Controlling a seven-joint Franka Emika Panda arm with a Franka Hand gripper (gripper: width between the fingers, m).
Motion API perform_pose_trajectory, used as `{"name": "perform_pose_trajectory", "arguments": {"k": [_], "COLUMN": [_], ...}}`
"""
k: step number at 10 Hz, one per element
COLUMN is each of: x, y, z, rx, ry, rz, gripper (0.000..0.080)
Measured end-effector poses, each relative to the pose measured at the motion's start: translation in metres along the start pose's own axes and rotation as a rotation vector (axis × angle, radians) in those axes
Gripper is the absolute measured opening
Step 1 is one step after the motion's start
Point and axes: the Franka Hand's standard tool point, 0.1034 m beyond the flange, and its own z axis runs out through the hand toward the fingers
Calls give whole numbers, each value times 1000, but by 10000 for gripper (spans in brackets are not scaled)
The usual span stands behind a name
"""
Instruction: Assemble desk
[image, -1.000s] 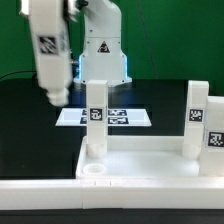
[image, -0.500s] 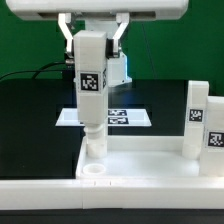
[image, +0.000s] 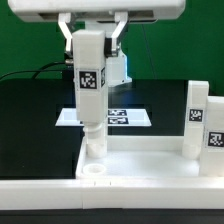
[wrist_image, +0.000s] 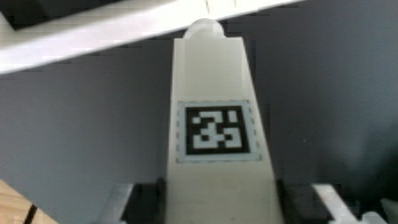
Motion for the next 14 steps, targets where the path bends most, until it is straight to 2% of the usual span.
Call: {"name": "perform_pose_trajectory", "arguments": {"k": [2, 4, 6, 9, 12, 14], "x": [-21, -37, -43, -44, -47, -50], "y": [3, 7, 5, 2, -3, 0], "z": [5, 21, 31, 40, 43, 49], "rx": [-7, -27, -35, -41, -40, -48], "ry": [5, 9, -5, -10, -13, -8], "rz": [-3, -15, -21, -33, -42, -46], "gripper": [288, 288, 288, 288, 288, 288]}}
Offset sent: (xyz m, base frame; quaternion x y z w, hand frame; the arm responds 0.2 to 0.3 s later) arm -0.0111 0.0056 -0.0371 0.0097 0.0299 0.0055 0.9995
